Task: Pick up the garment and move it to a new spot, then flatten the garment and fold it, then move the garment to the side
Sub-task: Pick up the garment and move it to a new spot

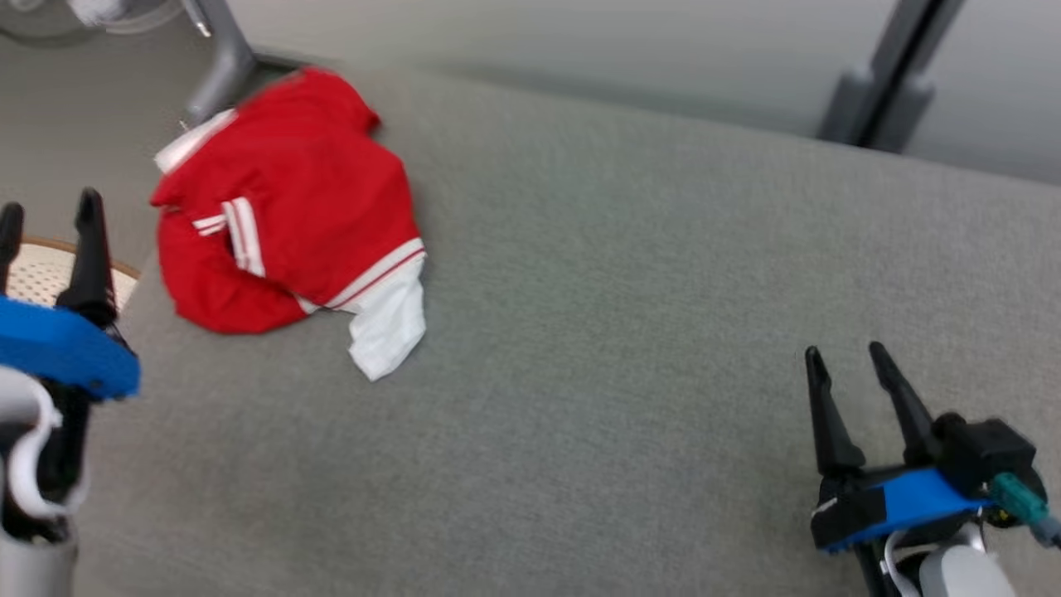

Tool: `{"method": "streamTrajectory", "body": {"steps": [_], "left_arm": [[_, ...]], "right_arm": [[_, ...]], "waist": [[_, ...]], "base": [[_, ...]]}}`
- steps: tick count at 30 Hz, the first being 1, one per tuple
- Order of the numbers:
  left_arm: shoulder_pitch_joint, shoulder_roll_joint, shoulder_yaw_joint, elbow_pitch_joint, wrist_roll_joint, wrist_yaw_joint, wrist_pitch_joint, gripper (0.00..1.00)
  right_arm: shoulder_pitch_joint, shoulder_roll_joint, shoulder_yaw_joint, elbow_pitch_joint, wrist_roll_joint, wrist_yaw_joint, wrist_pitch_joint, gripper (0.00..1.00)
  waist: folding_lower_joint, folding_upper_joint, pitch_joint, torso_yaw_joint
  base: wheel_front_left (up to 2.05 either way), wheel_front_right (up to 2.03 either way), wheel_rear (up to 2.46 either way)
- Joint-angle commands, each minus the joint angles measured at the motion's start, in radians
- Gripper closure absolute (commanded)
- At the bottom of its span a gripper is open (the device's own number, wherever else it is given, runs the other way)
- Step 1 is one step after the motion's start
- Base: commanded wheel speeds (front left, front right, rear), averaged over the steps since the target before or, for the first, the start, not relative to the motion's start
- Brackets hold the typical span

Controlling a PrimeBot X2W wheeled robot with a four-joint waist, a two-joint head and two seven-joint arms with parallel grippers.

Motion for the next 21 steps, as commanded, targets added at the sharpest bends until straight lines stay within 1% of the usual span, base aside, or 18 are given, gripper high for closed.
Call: {"method": "streamTrajectory", "body": {"steps": [1,4,5,6,8,11,16,18,19,20,21], "left_arm": [[-0.056,0.012,-0.001,0.047,-0.012,-0.010,0.029,0.00],[-0.137,0.039,0.008,0.160,-0.055,-0.032,0.095,0.00],[-0.160,0.037,0.009,0.195,-0.080,-0.039,0.121,0.00],[-0.160,0.037,0.009,0.195,-0.080,-0.039,0.121,0.00],[-0.207,0.029,0.027,0.261,-0.144,-0.053,0.176,0.00],[-0.240,0.057,0.042,0.354,-0.174,-0.040,0.245,0.00],[-0.263,0.083,0.056,0.452,-0.179,-0.001,0.296,0.00],[-0.259,0.072,0.062,0.475,-0.200,0.010,0.320,0.00],[-0.255,0.062,0.063,0.482,-0.217,0.009,0.340,0.00],[-0.247,0.060,0.060,0.493,-0.227,0.005,0.367,0.00],[-0.239,0.062,0.059,0.504,-0.235,0.012,0.390,0.00]], "right_arm": [[-0.019,-0.006,-0.008,-0.018,-0.019,0.002,0.003,0.00],[-0.036,-0.005,-0.010,-0.058,-0.040,0.002,0.019,0.00],[-0.039,-0.005,-0.013,-0.066,-0.047,0.002,0.026,0.00],[-0.039,-0.005,-0.013,-0.066,-0.047,0.002,0.026,0.00],[-0.046,-0.005,-0.007,-0.092,-0.061,0.002,0.035,0.00],[-0.052,-0.005,-0.006,-0.129,-0.076,0.002,0.050,0.00],[-0.061,-0.005,-0.009,-0.175,-0.079,0.002,0.062,0.00],[-0.058,-0.005,-0.010,-0.182,-0.076,0.002,0.062,0.00],[-0.055,-0.005,-0.013,-0.183,-0.072,0.002,0.061,0.00],[-0.055,-0.005,-0.011,-0.182,-0.068,0.002,0.060,0.00],[-0.056,-0.005,-0.013,-0.180,-0.067,0.002,0.059,0.00]], "waist": [[-0.0001,0.0000,0.034,-0.007],[-0.0001,0.0000,0.096,-0.050],[-0.0001,0.0000,0.111,-0.064],[-0.0001,0.0000,0.111,-0.064],[-0.0001,0.0000,0.147,-0.096],[-0.0001,0.0000,0.195,-0.141],[-0.0001,0.0000,0.254,-0.202],[-0.0001,0.0000,0.262,-0.219],[-0.0001,0.0000,0.263,-0.225],[-0.0001,0.0000,0.263,-0.233],[-0.0001,0.0000,0.261,-0.239]], "base": [[0.00,0.00,0.00],[0.00,0.00,0.00],[0.00,0.00,0.00],[0.00,0.00,0.00],[0.00,0.00,0.00],[0.00,0.00,0.00],[0.00,0.00,0.00],[0.00,0.00,0.00],[0.00,0.00,0.00],[0.00,0.00,0.00],[0.00,0.00,0.00]]}}
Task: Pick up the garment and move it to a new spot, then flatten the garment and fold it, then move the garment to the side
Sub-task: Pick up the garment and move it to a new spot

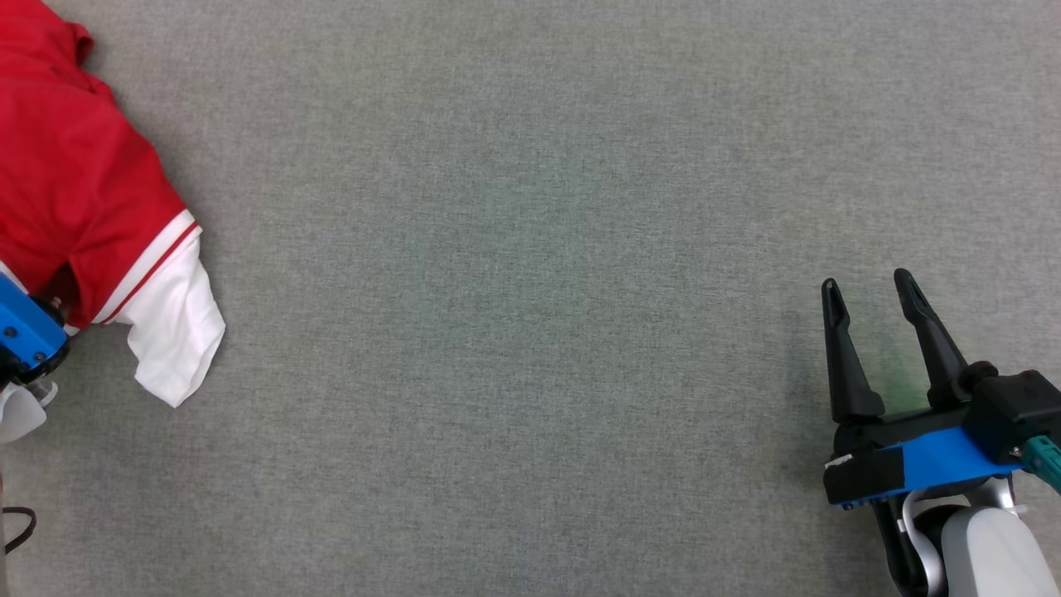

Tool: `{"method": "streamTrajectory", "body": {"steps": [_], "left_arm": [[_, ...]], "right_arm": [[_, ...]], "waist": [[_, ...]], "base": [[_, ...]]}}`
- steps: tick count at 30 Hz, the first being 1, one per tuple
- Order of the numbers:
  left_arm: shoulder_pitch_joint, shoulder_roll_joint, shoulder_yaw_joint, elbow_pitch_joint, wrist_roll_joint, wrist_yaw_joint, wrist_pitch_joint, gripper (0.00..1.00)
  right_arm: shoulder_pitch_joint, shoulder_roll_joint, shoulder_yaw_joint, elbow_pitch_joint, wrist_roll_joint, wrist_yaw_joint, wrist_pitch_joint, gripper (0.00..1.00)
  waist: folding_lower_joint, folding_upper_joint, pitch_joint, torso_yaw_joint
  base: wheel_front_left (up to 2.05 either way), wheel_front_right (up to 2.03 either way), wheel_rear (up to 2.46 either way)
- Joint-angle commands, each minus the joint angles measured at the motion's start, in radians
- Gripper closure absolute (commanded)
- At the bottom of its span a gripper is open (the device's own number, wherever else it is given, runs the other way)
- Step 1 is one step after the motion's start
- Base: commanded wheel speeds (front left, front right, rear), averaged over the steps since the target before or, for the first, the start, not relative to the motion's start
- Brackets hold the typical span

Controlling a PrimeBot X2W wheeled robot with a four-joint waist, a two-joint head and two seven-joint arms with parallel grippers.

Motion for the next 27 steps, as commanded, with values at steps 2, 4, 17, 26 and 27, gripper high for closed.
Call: {"method": "streamTrajectory", "body": {"steps": [2,4,17,26,27], "left_arm": [[0.013,0.004,-0.002,0.001,-0.009,-0.008,0.011,1.00],[0.010,0.009,0.003,-0.006,-0.006,-0.014,-0.009,1.00],[-0.167,0.116,-0.057,-0.156,0.118,-0.087,-0.145,1.00],[-0.400,0.076,-0.180,-0.312,0.134,-0.150,-0.096,1.00],[-0.422,0.061,-0.193,-0.326,0.129,-0.157,-0.091,1.00]], "right_arm": [[-0.010,-0.004,-0.001,0.000,0.003,0.001,-0.007,0.00],[-0.008,-0.004,-0.001,0.003,0.008,0.001,-0.008,0.00],[0.031,-0.004,0.030,0.105,0.082,0.001,-0.063,0.00],[0.046,-0.004,0.056,0.172,0.132,0.001,-0.099,0.00],[0.048,-0.004,0.058,0.178,0.134,0.001,-0.099,0.00]], "waist": [[-0.0003,0.0000,-0.008,-0.010],[-0.0003,0.0000,-0.022,-0.014],[-0.0003,0.0000,-0.245,-0.013],[-0.0003,0.0000,-0.379,-0.060],[-0.0003,0.0000,-0.387,-0.069]], "base": [[0.00,0.00,0.00],[0.00,0.00,0.00],[0.00,0.00,0.00],[0.00,0.00,0.00],[0.00,0.00,0.00]]}}
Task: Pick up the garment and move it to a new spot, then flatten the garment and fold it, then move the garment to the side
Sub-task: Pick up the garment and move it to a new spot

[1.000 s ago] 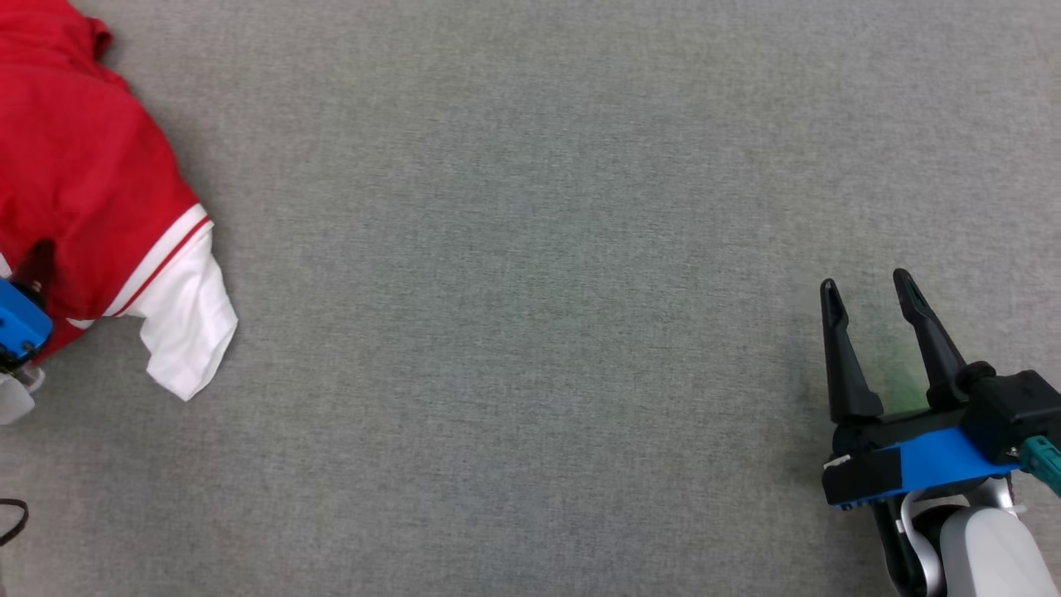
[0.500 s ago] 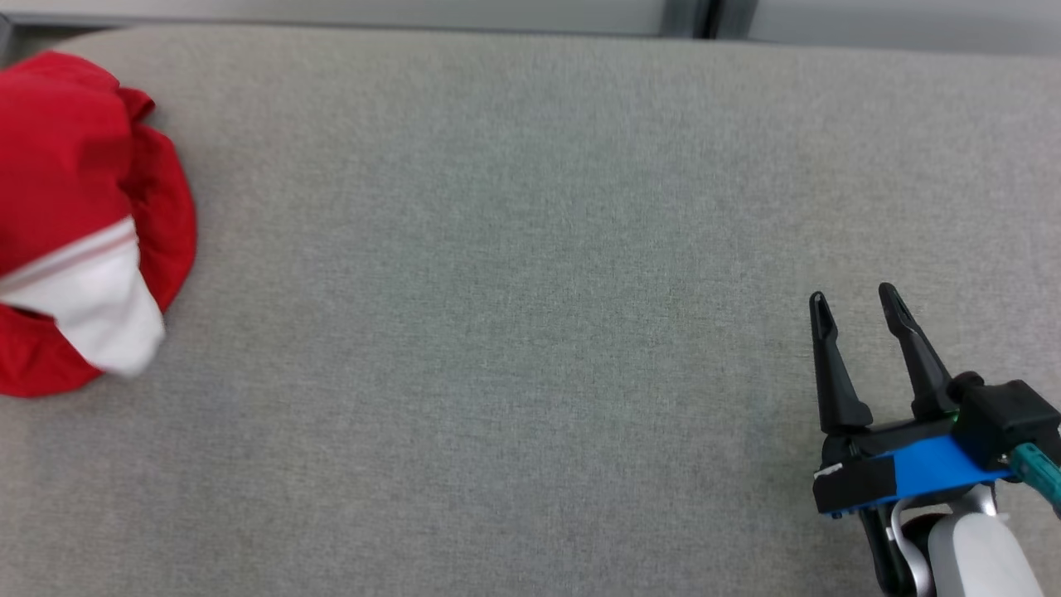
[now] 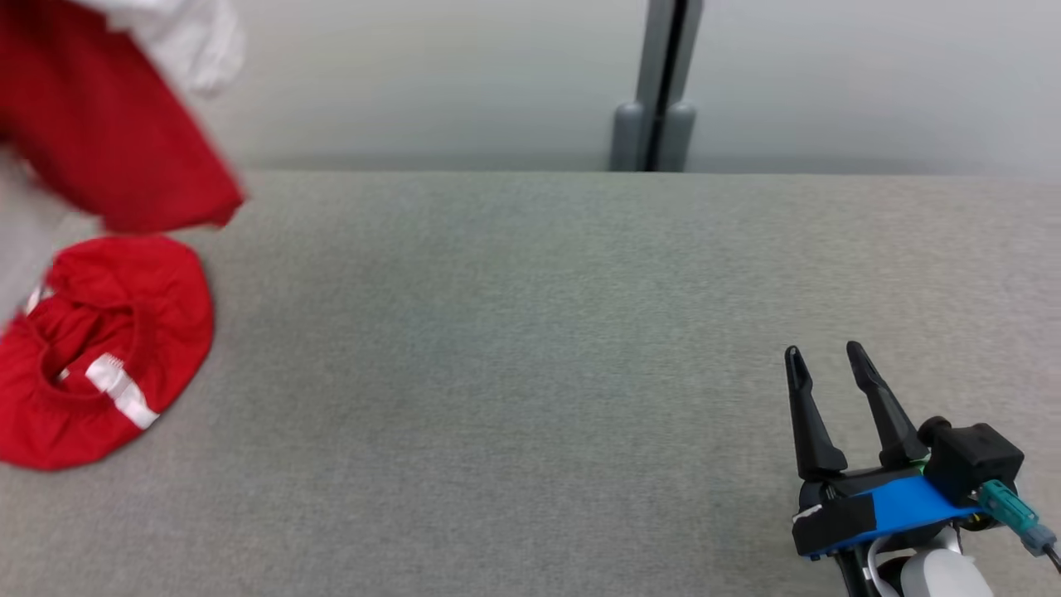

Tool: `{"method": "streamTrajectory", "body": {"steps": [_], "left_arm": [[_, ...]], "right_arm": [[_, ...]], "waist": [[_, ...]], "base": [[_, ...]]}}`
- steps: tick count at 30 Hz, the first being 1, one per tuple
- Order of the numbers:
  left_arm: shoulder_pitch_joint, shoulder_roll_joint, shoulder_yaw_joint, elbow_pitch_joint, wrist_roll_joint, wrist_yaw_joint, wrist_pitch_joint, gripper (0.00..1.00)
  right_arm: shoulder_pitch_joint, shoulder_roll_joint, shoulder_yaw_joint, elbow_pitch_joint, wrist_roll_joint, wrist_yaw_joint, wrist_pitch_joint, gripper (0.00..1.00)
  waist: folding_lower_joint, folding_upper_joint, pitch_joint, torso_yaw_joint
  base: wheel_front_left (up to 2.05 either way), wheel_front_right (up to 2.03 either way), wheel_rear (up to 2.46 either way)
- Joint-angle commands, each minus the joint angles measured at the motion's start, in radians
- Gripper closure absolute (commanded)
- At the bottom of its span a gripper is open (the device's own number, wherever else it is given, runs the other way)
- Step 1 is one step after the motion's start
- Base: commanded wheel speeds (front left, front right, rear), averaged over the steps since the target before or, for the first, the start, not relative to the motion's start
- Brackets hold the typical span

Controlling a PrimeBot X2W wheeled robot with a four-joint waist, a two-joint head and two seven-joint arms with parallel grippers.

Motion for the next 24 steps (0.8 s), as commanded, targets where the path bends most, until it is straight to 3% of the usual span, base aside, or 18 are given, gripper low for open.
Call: {"method": "streamTrajectory", "body": {"steps": [1,8,15,19,24], "left_arm": [[-0.018,-0.014,-0.014,-0.011,-0.007,-0.005,0.005,1.00],[-0.057,-0.130,-0.097,-0.095,-0.094,-0.027,0.056,1.00],[0.089,-0.207,-0.199,-0.115,-0.126,-0.031,0.060,1.00],[0.234,-0.260,-0.231,-0.054,-0.138,-0.025,-0.011,1.00],[0.400,-0.320,-0.279,0.121,-0.122,-0.027,-0.125,1.00]], "right_arm": [[0.007,-0.004,0.002,0.006,0.003,0.001,-0.005,0.00],[-0.003,-0.004,0.017,0.018,0.018,0.001,-0.013,0.00],[-0.022,-0.004,0.022,0.015,0.030,0.001,-0.019,0.00],[-0.032,-0.004,0.023,0.019,0.041,0.001,-0.024,0.00],[-0.049,-0.004,0.037,0.028,0.050,0.001,-0.029,0.00]], "waist": [[0.0003,0.0000,-0.031,-0.034],[0.0003,0.0000,-0.034,-0.115],[0.0003,0.0000,0.010,-0.198],[0.0003,0.0000,0.042,-0.239],[0.0003,0.0000,0.071,-0.274]], "base": [[0.00,0.00,0.00],[0.00,0.00,0.00],[0.00,0.00,0.00],[0.00,0.00,0.00],[0.00,0.00,0.00]]}}
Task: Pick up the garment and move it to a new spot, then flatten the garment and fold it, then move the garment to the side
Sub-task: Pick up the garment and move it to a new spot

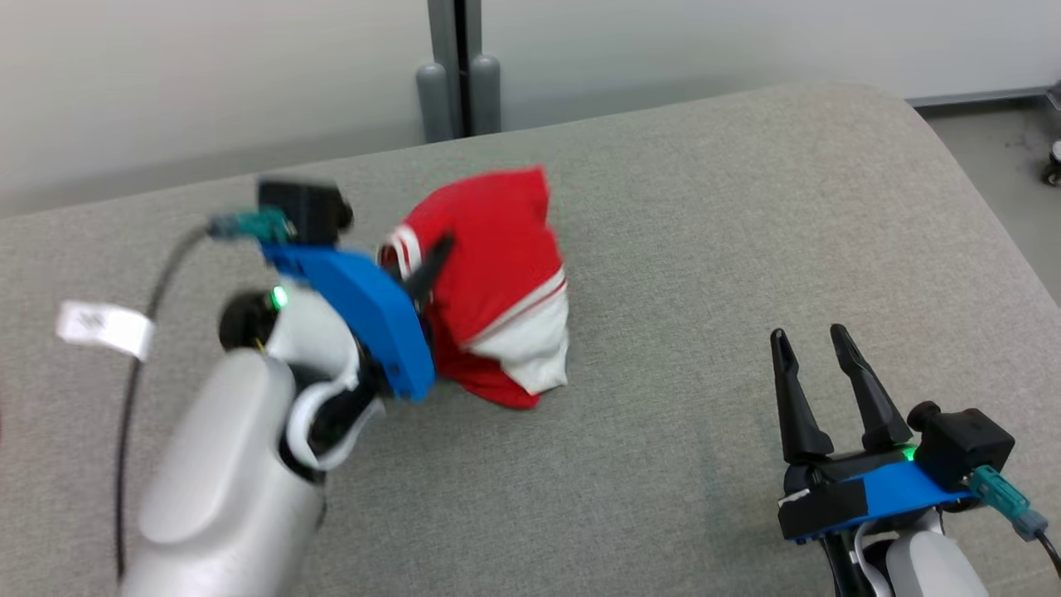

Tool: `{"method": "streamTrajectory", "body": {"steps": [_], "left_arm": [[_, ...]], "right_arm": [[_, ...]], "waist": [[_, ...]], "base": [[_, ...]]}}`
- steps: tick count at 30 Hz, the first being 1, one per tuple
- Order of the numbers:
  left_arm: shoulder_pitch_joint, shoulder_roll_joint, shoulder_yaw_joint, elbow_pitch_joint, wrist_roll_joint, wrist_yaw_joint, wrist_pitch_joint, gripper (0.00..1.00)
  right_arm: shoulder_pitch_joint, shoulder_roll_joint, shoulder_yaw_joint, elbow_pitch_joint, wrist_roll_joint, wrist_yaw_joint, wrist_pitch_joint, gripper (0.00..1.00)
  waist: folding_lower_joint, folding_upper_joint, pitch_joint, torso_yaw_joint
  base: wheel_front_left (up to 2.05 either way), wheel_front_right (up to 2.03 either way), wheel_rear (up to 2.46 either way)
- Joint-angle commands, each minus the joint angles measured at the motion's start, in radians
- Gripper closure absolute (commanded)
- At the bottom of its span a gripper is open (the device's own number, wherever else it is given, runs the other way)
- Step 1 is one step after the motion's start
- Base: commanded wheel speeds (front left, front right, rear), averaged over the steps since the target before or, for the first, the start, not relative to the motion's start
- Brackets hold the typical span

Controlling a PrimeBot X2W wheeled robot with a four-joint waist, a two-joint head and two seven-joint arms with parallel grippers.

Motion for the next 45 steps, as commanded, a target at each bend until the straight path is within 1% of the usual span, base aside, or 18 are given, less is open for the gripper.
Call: {"method": "streamTrajectory", "body": {"steps": [1,3,4,5,9,12,15,16,18,21,24,26,30,34,39,45], "left_arm": [[0.044,-0.020,-0.022,0.068,0.028,0.000,-0.055,1.00],[0.071,-0.032,-0.052,0.134,0.069,-0.002,-0.109,1.00],[0.085,-0.043,-0.068,0.167,0.079,-0.001,-0.122,0.60],[0.095,-0.055,-0.079,0.194,0.083,-0.002,-0.128,0.00],[0.096,-0.086,-0.090,0.251,0.081,0.004,-0.161,0.00],[0.118,-0.107,-0.080,0.243,0.054,-0.003,-0.196,0.00],[0.147,-0.102,-0.057,0.213,0.035,-0.006,-0.242,0.00],[0.147,-0.102,-0.057,0.213,0.035,-0.006,-0.242,0.00],[0.177,-0.093,-0.036,0.184,0.023,-0.002,-0.282,0.00],[0.236,-0.075,0.012,0.129,0.008,0.020,-0.347,0.00],[0.304,-0.042,0.054,0.070,0.025,0.052,-0.426,0.00],[0.347,-0.020,0.072,0.034,0.050,0.073,-0.476,0.00],[0.425,0.025,0.097,-0.025,0.100,0.091,-0.585,0.00],[0.497,0.043,0.124,-0.062,0.153,0.131,-0.698,0.00],[0.558,0.058,0.151,-0.089,0.222,0.181,-0.754,0.00],[0.616,0.059,0.177,-0.106,0.285,0.210,-0.769,0.00]], "right_arm": [[-0.018,-0.004,0.007,0.004,0.005,0.001,-0.008,0.00],[-0.025,-0.004,0.011,0.007,0.008,0.001,-0.011,0.00],[-0.027,-0.004,0.013,0.009,0.010,0.001,-0.012,0.00],[-0.028,-0.004,0.014,0.012,0.012,0.001,-0.011,0.00],[-0.022,-0.004,0.008,0.020,0.009,0.001,-0.013,0.00],[-0.014,-0.004,0.005,0.025,0.003,0.001,-0.014,0.00],[-0.010,-0.004,0.008,0.028,-0.003,0.001,-0.012,0.00],[-0.010,-0.004,0.008,0.028,-0.003,0.001,-0.012,0.00],[-0.005,-0.004,0.007,0.027,-0.008,0.001,-0.006,0.00],[0.005,-0.004,0.002,0.021,-0.017,0.001,0.005,0.00],[0.018,-0.004,-0.007,0.010,-0.024,0.001,0.016,0.00],[0.025,-0.004,-0.013,0.001,-0.031,0.001,0.024,0.00],[0.040,-0.004,-0.019,-0.012,-0.043,0.001,0.045,0.00],[0.053,-0.004,-0.013,-0.019,-0.050,0.001,0.059,0.00],[0.067,-0.004,-0.015,-0.016,-0.057,0.001,0.075,0.00],[0.082,-0.004,-0.018,-0.004,-0.061,0.001,0.088,0.00]], "waist": [[-0.0001,0.0000,0.009,-0.009],[-0.0001,0.0000,0.013,-0.014],[-0.0001,0.0000,0.015,-0.014],[-0.0001,0.0000,0.015,-0.013],[-0.0001,0.0000,0.004,0.009],[-0.0001,0.0000,-0.011,0.030],[-0.0001,0.0000,-0.032,0.049],[-0.0001,0.0000,-0.032,0.049],[-0.0001,0.0000,-0.045,0.062],[-0.0001,0.0000,-0.066,0.081],[-0.0001,0.0000,-0.082,0.097],[-0.0001,0.0000,-0.091,0.110],[-0.0001,0.0000,-0.103,0.126],[-0.0001,0.0000,-0.111,0.133],[-0.0001,0.0000,-0.120,0.144],[-0.0001,0.0000,-0.130,0.150]], "base": [[0.00,0.00,0.00],[0.00,0.00,0.00],[0.00,0.00,0.00],[0.00,0.00,0.00],[0.00,0.00,0.00],[0.00,0.00,0.00],[0.00,0.00,0.00],[0.00,0.00,0.00],[0.00,0.00,0.00],[0.00,0.00,0.00],[0.00,0.00,0.00],[0.00,0.00,0.00],[0.00,0.00,0.00],[0.00,0.00,0.00],[0.00,0.00,0.00],[0.00,0.00,0.00]]}}
